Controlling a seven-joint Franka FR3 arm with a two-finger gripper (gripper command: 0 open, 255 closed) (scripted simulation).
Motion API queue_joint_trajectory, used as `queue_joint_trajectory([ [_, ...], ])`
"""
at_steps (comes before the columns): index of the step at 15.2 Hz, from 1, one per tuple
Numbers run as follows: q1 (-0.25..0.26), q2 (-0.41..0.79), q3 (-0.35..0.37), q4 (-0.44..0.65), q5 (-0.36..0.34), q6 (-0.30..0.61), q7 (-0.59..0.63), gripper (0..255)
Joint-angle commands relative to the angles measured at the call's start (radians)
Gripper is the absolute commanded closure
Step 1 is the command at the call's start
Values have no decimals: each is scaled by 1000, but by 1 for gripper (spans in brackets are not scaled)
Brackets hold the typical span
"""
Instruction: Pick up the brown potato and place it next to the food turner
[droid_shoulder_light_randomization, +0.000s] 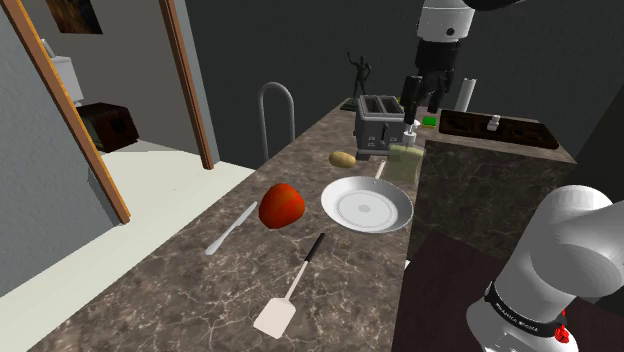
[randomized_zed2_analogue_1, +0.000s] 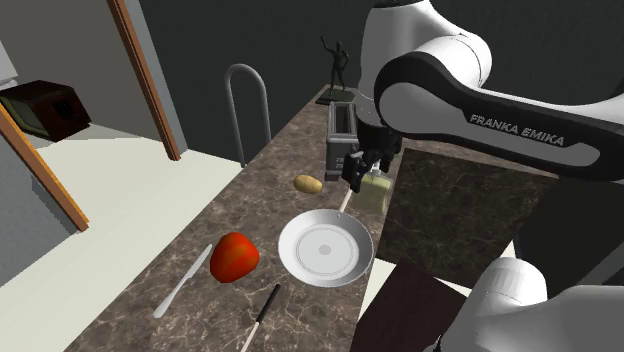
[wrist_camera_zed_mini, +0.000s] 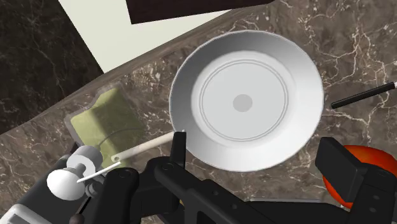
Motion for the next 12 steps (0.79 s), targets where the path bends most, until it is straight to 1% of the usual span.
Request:
queue_joint_trajectory([
  [1,0,0,0,0,0,0,0,0],
  [7,-1,125,-78,-46,-36,192,-105,0],
  [12,1,265,-140,-43,-48,346,-193,0],
])
